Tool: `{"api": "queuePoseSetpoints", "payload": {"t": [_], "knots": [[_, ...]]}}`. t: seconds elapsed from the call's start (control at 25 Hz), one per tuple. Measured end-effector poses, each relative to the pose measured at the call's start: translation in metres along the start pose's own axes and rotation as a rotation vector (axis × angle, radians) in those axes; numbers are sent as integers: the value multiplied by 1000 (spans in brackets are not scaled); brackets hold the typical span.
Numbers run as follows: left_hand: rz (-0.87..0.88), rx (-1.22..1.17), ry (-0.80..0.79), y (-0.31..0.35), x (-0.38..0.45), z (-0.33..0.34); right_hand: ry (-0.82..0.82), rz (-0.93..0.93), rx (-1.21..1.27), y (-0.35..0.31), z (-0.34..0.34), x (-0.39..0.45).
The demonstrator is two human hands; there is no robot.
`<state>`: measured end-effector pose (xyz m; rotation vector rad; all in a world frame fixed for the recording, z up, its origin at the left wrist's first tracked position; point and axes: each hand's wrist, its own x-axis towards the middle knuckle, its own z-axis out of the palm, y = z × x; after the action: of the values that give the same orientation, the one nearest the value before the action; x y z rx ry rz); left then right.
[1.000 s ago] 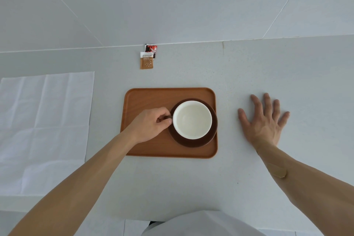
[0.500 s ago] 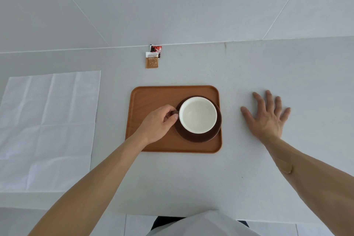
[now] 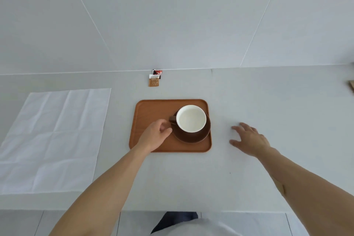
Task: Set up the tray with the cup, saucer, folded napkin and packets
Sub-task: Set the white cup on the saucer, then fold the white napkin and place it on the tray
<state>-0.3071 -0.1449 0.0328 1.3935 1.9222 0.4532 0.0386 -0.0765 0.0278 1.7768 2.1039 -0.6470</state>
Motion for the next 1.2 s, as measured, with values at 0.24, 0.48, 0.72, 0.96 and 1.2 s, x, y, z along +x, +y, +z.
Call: {"api": "queuePoseSetpoints", "payload": {"t": [0.24, 0.48, 0.72, 0.96, 1.2], "knots": [[-69, 241, 74, -27, -85, 0, 39, -134, -60, -28, 37, -83], [-58, 435, 50, -55, -172, 1, 100, -304, -32, -68, 56, -136], [-111, 419, 197, -102, -260, -29, 127, -498, -73, -140, 65, -171], [-195, 285, 301, -165, -348, -71, 127, -815, -80, -272, 91, -223], [-171, 204, 479, -235, -438, -126, 199, -1044, -77, -396, 114, -278]]}}
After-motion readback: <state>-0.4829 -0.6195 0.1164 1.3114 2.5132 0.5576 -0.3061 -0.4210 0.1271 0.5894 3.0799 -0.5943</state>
